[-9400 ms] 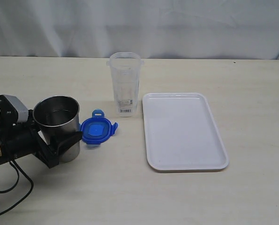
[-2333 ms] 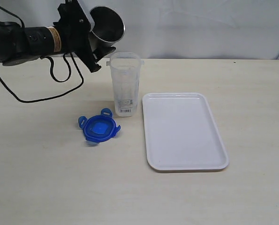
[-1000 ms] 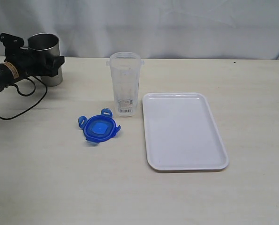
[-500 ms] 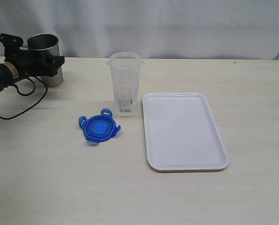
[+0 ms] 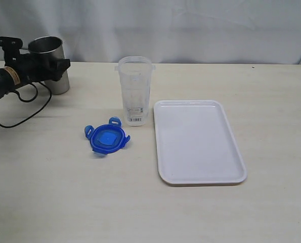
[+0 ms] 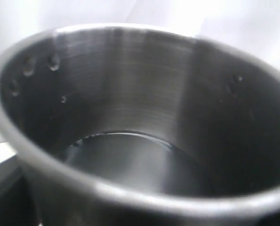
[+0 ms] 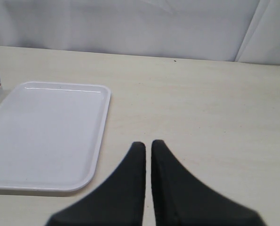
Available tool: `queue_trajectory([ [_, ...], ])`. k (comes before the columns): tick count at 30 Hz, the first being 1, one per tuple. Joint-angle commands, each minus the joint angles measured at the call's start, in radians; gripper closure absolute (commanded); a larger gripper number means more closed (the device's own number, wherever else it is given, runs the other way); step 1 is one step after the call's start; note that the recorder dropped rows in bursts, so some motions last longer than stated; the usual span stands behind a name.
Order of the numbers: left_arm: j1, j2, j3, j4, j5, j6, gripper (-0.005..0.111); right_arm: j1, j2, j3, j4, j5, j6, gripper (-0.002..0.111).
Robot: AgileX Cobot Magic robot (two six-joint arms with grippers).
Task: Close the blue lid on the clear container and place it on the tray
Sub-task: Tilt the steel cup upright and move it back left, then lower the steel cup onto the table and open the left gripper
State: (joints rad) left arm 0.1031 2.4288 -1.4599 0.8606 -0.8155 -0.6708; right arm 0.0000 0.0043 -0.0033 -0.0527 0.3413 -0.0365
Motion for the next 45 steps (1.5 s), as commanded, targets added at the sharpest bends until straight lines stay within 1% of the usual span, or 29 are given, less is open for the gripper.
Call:
queue_trajectory([
  [1,0.0,-0.012,-0.008,-0.006,-0.02,-0.013,0.023,-0.007,-0.004,0.003,-0.007,0.001,-0.001,0.104],
  [5,0.0,-0.012,-0.008,-0.004,-0.004,-0.013,0.023,-0.007,-0.004,0.003,-0.007,0.001,-0.001,0.104],
  [9,0.002,-0.012,-0.008,0.044,-0.004,-0.011,0.023,-0.007,-0.004,0.003,-0.007,0.001,-0.001,0.104],
  [14,0.002,-0.012,-0.008,0.045,-0.004,-0.011,0.022,-0.007,-0.004,0.003,-0.007,0.001,-0.001,0.104],
  [20,0.002,-0.012,-0.008,0.045,-0.004,-0.011,0.002,-0.007,-0.004,0.003,-0.007,0.001,-0.001,0.104],
  [23,0.006,-0.012,-0.008,0.053,-0.004,-0.011,0.002,-0.007,-0.004,0.003,-0.007,0.001,-0.001,0.104],
  [26,0.018,-0.024,-0.008,0.147,-0.006,-0.014,0.002,-0.007,-0.004,0.003,-0.007,0.001,-0.001,0.104],
  [28,0.03,-0.027,-0.008,0.16,-0.024,-0.016,0.002,-0.007,-0.004,0.003,-0.007,0.001,-0.001,0.104],
  [31,0.064,-0.028,-0.008,0.183,-0.095,-0.059,0.002,-0.007,-0.004,0.003,-0.007,0.001,-0.001,0.104],
  [34,0.095,-0.028,0.004,0.216,-0.157,-0.067,0.002,-0.007,-0.004,0.003,-0.007,0.001,-0.001,0.104],
  [37,0.117,-0.028,0.028,0.219,-0.174,-0.067,0.002,-0.007,-0.004,0.003,-0.007,0.001,-0.001,0.104],
  [39,0.127,-0.028,0.043,0.219,-0.181,-0.067,0.002,-0.007,-0.004,0.003,-0.007,0.001,-0.001,0.104],
  [45,0.145,-0.028,0.093,0.232,-0.277,-0.06,0.002,-0.007,-0.004,0.003,-0.007,0.001,-0.001,0.104],
])
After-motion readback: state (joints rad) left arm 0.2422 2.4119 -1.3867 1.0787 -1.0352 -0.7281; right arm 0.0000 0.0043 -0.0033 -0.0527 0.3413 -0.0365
